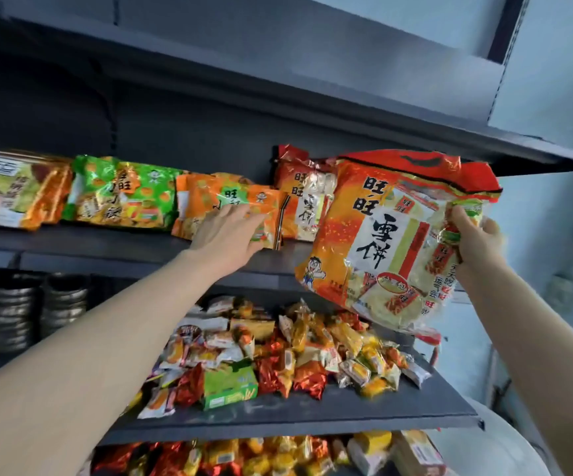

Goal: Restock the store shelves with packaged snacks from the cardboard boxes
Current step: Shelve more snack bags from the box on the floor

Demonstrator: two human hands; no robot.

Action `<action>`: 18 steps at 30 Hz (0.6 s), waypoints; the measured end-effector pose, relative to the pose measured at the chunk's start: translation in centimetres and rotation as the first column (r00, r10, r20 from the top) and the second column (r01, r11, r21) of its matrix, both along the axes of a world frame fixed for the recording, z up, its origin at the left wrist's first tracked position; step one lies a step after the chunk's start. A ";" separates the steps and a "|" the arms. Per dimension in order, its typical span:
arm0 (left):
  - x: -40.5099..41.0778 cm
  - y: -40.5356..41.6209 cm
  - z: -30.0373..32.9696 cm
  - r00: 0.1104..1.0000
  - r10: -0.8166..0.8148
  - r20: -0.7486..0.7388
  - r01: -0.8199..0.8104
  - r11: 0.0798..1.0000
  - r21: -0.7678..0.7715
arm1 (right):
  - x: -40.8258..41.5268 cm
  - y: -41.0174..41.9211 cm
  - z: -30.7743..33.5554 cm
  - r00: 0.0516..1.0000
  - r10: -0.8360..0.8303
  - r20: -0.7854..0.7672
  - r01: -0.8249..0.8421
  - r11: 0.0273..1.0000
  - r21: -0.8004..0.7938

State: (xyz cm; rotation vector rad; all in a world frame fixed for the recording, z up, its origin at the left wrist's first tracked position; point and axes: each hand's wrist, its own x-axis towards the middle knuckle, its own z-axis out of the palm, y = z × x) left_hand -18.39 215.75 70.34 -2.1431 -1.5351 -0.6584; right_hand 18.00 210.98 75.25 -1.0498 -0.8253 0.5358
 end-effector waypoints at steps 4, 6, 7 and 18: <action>1.8 5.0 0.2 1.000 0.015 -0.004 -0.015 1.000 -0.004 | 2.2 5.6 1.0 0.998 -0.054 -0.013 0.054 0.998 0.013; 2.4 7.8 0.4 1.000 0.019 -0.023 -0.019 1.000 -0.004 | 2.9 8.6 1.5 0.996 -0.091 0.017 0.090 0.996 0.025; 2.6 9.2 0.6 1.000 0.021 -0.020 -0.021 1.000 -0.005 | 3.3 10.1 1.8 0.994 -0.105 0.029 0.104 0.994 0.033; 3.1 20.7 -1.1 0.977 0.199 -0.077 -0.204 0.977 -0.055 | 3.3 27.2 1.1 0.975 -0.008 0.223 0.000 0.999 0.035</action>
